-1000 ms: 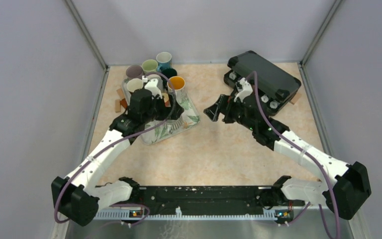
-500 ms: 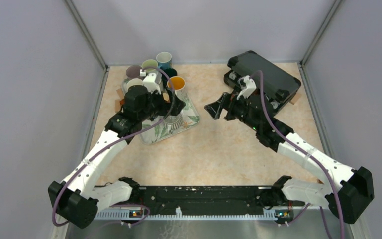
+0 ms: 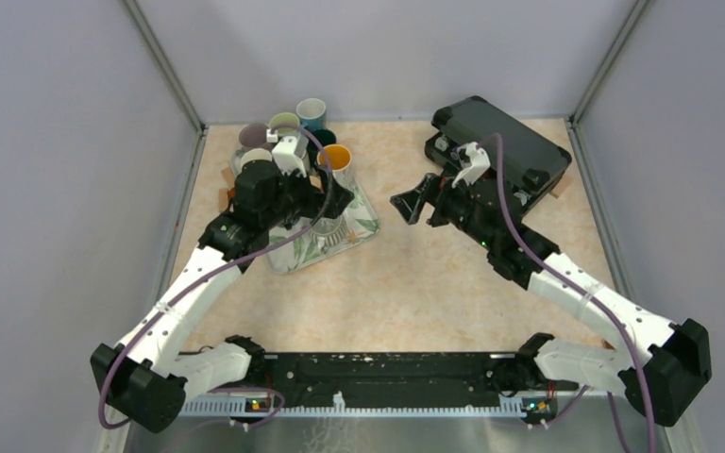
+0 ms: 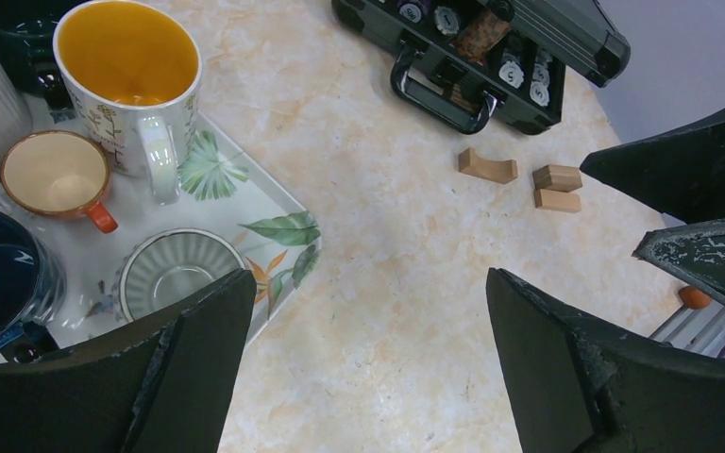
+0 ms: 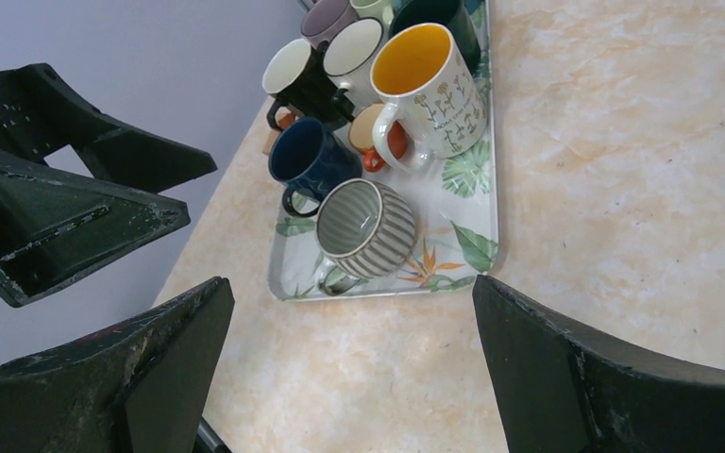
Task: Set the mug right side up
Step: Reset both arms
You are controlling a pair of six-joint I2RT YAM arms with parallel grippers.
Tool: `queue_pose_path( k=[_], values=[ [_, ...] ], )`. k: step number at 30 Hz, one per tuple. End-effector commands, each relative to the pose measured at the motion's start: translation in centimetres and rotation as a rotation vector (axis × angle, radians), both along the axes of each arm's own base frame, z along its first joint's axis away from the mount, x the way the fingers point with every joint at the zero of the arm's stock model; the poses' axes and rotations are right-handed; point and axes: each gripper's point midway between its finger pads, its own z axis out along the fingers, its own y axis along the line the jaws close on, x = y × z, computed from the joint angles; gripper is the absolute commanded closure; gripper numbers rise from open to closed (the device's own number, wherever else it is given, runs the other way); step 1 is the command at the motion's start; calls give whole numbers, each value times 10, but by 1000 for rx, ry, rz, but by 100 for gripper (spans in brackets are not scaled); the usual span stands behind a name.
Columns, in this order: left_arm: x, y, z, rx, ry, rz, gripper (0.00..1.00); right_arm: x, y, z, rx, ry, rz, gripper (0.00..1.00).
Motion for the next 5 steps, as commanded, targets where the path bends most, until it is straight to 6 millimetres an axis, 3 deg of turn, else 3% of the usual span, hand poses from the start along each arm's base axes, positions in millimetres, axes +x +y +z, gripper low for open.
queue_pose_path(
  k=[1, 5],
  values=[
    [1, -5, 32, -39, -103, -28, 2, -2, -2, 45, 59, -103, -3, 1],
    [1, -5, 32, -41, -106, -32, 2, -2, -2, 43, 57, -100, -4, 1]
  ],
)
